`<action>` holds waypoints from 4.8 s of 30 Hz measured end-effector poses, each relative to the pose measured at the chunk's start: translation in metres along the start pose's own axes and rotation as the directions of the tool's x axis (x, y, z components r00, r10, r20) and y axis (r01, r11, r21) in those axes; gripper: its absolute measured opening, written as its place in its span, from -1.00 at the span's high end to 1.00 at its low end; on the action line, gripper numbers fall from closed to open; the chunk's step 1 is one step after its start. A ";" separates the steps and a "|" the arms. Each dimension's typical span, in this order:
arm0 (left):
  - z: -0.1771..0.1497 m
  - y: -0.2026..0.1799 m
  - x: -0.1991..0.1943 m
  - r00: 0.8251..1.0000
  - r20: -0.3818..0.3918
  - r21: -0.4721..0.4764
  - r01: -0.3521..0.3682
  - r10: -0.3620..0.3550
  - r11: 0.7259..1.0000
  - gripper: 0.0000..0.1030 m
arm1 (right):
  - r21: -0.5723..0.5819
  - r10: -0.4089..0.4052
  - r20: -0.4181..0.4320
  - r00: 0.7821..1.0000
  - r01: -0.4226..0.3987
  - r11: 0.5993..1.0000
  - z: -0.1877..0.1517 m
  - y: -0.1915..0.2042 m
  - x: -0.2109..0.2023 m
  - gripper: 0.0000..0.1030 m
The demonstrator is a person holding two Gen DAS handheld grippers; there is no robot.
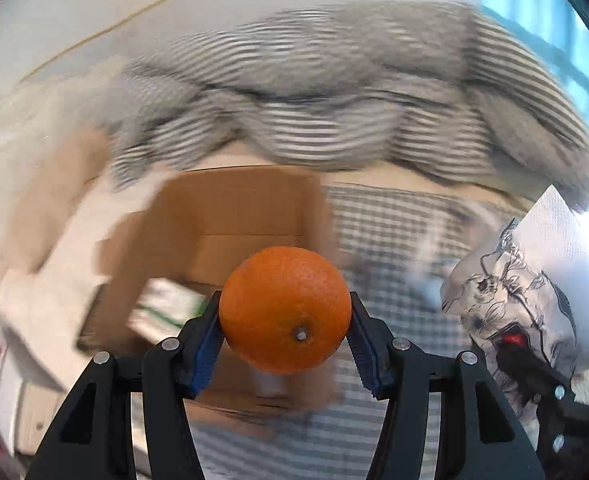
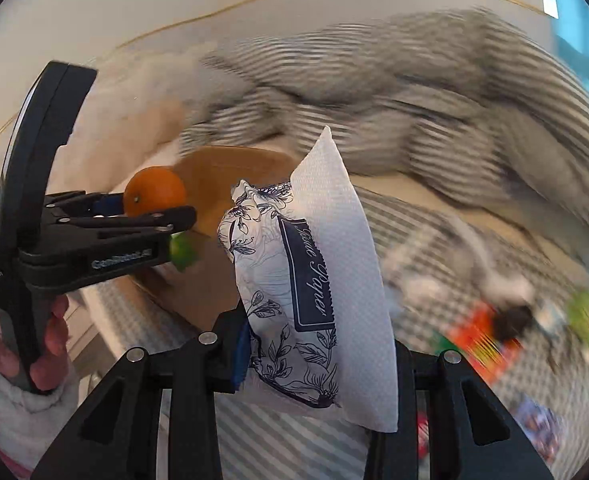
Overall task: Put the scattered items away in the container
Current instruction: 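Carry the orange and tissue pack into the cardboard box and release both, then grasp the anime card set with the right gripper, then grasp the green snack packet with the left gripper while the right holds the card set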
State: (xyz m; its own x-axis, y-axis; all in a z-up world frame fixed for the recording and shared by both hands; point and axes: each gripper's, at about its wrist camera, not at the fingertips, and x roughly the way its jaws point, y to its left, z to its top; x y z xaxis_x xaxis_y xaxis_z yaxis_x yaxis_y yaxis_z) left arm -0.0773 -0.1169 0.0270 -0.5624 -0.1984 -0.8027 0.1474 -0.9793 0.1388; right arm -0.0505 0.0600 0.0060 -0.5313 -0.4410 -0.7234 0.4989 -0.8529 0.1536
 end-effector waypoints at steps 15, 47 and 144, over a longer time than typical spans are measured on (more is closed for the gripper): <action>-0.044 0.089 0.107 0.970 -0.221 -0.106 -0.129 0.103 0.986 -0.49 | -0.197 -0.070 -0.086 0.994 0.052 0.979 0.052 0.124 0.150 -0.01; -0.167 -0.251 0.038 0.950 -0.186 0.364 0.303 -0.250 0.881 -1.00 | 0.515 -0.370 -0.231 0.900 0.436 0.739 -0.261 -0.238 -0.113 -0.62; -0.183 -0.282 0.067 0.925 -0.199 0.432 0.379 -0.323 0.818 -1.00 | 0.620 -0.134 0.072 0.988 0.061 0.782 -0.222 -0.260 -0.099 0.68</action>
State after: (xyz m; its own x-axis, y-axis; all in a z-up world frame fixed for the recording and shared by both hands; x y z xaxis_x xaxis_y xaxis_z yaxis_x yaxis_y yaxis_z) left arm -0.0077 0.1528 -0.1722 -0.4062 0.1408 -0.9029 -0.4442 -0.8939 0.0604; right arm 0.0243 0.3873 -0.1119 -0.6409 -0.3418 -0.6874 -0.0664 -0.8673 0.4933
